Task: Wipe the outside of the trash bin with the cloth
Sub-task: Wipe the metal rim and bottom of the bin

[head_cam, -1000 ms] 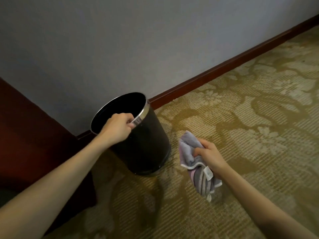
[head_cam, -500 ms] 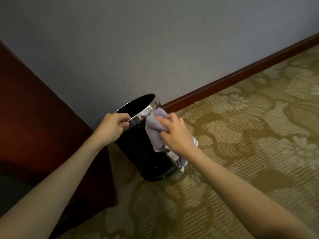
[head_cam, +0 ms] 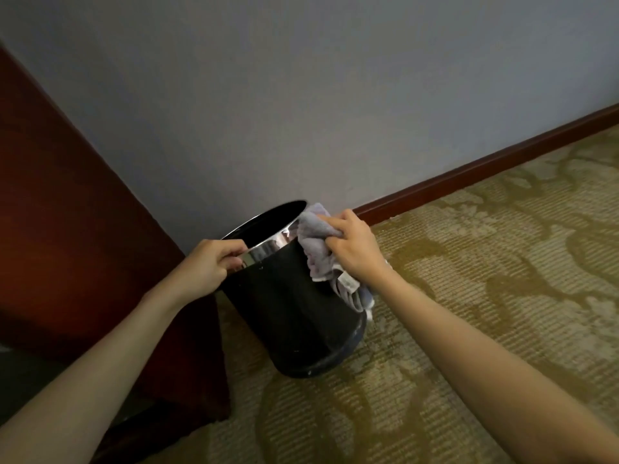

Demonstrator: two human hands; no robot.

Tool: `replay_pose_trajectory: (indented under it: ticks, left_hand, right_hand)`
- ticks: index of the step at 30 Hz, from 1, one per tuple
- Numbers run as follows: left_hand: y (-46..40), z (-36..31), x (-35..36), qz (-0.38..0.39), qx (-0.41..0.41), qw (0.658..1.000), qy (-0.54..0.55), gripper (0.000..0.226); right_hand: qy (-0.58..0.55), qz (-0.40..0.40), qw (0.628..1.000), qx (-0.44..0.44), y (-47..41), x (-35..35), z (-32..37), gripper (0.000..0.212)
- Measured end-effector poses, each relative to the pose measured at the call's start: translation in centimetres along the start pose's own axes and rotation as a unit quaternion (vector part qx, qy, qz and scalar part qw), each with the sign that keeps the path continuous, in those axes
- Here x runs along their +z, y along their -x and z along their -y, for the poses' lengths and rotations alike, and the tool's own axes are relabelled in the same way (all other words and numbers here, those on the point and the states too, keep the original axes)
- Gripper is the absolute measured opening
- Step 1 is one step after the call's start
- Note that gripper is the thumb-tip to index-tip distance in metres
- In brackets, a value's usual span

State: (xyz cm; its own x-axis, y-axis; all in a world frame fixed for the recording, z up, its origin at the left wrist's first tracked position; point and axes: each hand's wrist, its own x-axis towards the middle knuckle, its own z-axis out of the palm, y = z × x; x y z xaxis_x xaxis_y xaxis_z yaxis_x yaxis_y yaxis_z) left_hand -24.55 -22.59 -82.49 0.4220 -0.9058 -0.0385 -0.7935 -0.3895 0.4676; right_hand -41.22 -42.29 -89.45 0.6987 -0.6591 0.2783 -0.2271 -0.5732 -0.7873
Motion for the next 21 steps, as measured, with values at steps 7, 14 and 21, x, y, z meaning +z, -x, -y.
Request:
replay_pose_trajectory:
  ticks: [7, 14, 21]
  left_hand:
    - [-0.4, 0.4, 0.2, -0.033, 0.005, 0.999, -0.006, 0.027]
    - [-2.0, -2.6, 1.1, -0.080, -0.033, 0.995, -0.047, 0.026]
    - [-4.0, -6.6, 1.7, -0.077, -0.124, 0.986, -0.082, 0.015]
  right_hand:
    - [-0.001, 0.113, 0.969, 0.219, 7.4, 1.1, -7.6, 0.010]
    - [-0.037, 0.086, 0.976, 0.196, 8.7, -0.2, -5.9, 0.023]
    - [0.125, 0.168, 0.973, 0.093, 14.0, 2.5, -5.5, 0.026]
